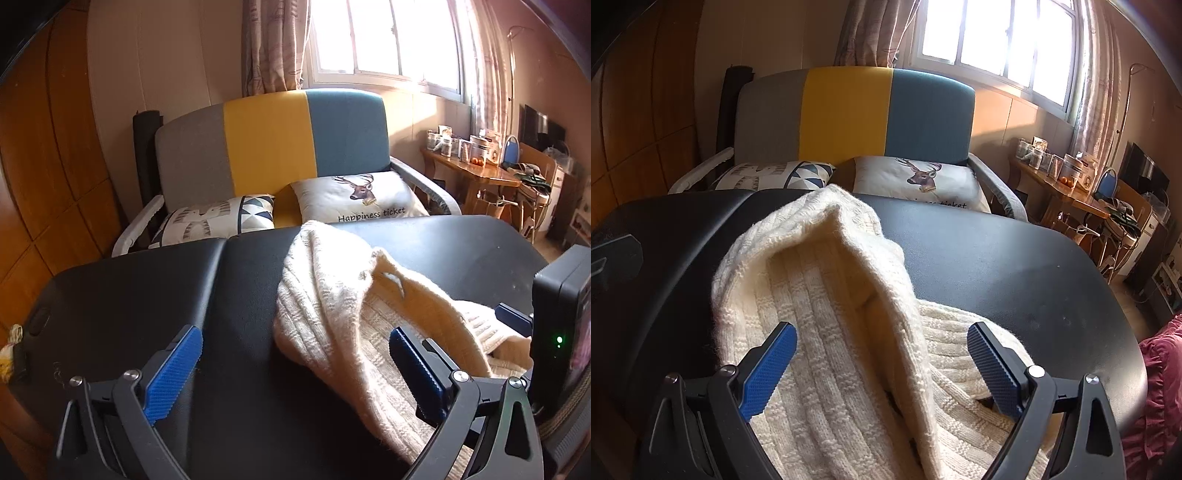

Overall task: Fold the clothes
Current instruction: 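Grasp the cream sweater with the right tool and lift it off the table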

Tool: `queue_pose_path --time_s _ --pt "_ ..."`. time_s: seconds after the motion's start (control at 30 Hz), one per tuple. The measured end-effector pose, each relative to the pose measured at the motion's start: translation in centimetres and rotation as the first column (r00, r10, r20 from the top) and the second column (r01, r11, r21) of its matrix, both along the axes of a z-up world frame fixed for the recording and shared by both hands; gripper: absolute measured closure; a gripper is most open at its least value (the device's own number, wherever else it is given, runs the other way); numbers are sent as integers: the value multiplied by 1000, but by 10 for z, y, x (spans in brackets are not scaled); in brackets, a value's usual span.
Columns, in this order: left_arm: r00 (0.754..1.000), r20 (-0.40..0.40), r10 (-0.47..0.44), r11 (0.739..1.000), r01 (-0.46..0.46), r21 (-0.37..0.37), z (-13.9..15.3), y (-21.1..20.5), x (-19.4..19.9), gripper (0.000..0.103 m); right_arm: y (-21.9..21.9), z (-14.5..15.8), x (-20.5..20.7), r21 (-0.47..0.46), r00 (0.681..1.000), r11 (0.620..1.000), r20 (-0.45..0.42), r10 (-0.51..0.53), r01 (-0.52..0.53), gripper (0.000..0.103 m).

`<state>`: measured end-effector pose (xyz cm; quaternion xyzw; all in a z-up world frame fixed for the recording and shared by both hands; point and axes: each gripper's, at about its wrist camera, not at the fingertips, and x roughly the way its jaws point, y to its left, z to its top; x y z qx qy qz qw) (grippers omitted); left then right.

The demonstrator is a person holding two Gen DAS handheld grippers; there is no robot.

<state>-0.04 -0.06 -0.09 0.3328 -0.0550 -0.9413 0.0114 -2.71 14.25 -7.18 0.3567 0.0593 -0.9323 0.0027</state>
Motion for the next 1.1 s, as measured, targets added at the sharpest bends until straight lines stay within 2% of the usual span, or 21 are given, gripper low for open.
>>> queue_pose_path --time_s 0.37,0.57,0.7,0.73,0.83,0.9,0.93,1.0,1.03,1.1 --pt "998 68 -5 999 1 54 -10 -5 -7 0 0 -3 0 4 1000 1000 18 7 -7 8" --pt "993 105 -46 995 37 88 -23 -8 -6 0 -3 0 -3 10 1000 1000 17 3 -3 8" --pt "989 127 -80 994 70 82 -38 -11 -4 0 -3 -1 -3 -6 1000 1000 25 13 -13 8" --pt "985 140 -99 991 85 99 -43 -14 -4 0 -3 -1 -4 -20 999 1000 33 21 -21 8" --pt "964 198 -177 956 120 268 -58 -37 -5 0 4 -4 -6 -121 995 990 55 80 -73 8" --pt "943 249 -219 918 112 381 -73 -56 -7 0 14 -8 -10 -248 985 960 85 153 -128 8" --pt "938 274 -214 910 89 405 -80 -65 -8 0 21 -10 -13 -339 976 928 89 198 -157 8" --pt "947 283 -151 918 27 397 -91 -82 -4 0 36 -7 -23 -485 961 853 80 265 -195 8" --pt "951 284 -125 917 2 398 -97 -91 -1 0 40 -3 -28 -520 954 826 64 291 -218 8" --pt "957 272 -106 900 -24 436 -107 -111 7 0 43 4 -47 -545 938 797 52 342 -260 6"
